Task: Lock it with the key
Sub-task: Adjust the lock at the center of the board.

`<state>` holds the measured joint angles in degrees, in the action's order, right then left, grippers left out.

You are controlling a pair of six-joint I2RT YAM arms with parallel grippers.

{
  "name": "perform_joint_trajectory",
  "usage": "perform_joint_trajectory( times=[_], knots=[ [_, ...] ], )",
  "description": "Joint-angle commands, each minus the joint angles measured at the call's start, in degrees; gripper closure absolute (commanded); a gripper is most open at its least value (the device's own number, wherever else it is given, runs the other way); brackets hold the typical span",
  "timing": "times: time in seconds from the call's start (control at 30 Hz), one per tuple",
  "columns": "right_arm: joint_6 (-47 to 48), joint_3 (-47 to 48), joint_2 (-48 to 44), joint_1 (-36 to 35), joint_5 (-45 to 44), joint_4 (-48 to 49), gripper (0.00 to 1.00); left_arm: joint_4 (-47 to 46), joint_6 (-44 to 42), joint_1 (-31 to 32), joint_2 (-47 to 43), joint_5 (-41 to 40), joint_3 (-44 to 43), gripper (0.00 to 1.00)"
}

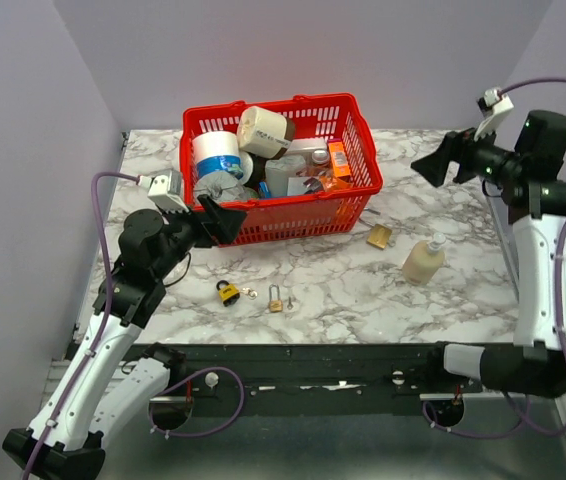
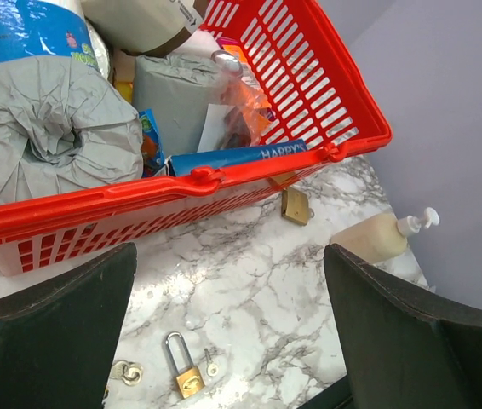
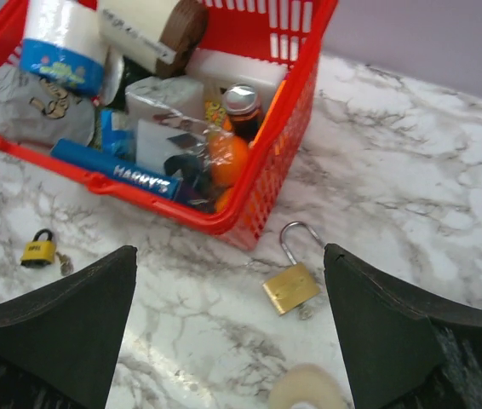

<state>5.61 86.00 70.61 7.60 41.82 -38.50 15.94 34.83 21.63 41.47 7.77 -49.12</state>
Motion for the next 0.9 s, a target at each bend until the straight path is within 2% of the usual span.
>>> perform_joint_trajectory(
  times=[0.0,0.1,0.13,0.23,0.33,0.43,0.5,0.6,0.87],
  knots=[
    [8.2,9.0,11.6,4.0,6.9,-8.3,0.04,0.0,-1.4,-1.1,0.1,0.1,-2.0,0.01],
    [14.8,15.1,21.3,4.1,8.3,-15.0,0.12,0.9,-1.4,-1.6,0.5,0.0,-2.5,0.01],
    [15.9,19.6,26.3,4.2,9.1,-19.1,0.19,1.1,-1.5,-1.7,0.5,0.0,-2.6,0.01],
    [19.0,25.7,32.8,4.4,12.0,-25.2,0.26,1.3,-1.8,-2.1,0.9,-0.1,-2.7,0.01],
    [21.4,27.6,39.1,4.4,10.5,-27.5,0.3,1.4,-1.9,-2.3,1.4,-0.2,-2.7,0.01],
    [22.9,26.3,42.1,3.9,6.1,-25.9,0.33,1.2,-1.8,-2.5,1.9,-0.3,-2.6,0.01],
    [23.5,21.9,42.2,3.0,2.8,-23.8,0.34,0.9,-1.3,-2.5,2.0,-0.1,-2.1,0.01],
    [24.5,17.4,43.1,1.9,1.6,-22.1,0.34,0.1,-0.8,-2.6,2.6,0.1,-1.5,0.01],
    [25.3,12.9,46.2,-0.6,0.7,-17.4,0.37,-0.2,-0.2,-2.7,3.8,1.2,-1.0,0.01]
  ],
)
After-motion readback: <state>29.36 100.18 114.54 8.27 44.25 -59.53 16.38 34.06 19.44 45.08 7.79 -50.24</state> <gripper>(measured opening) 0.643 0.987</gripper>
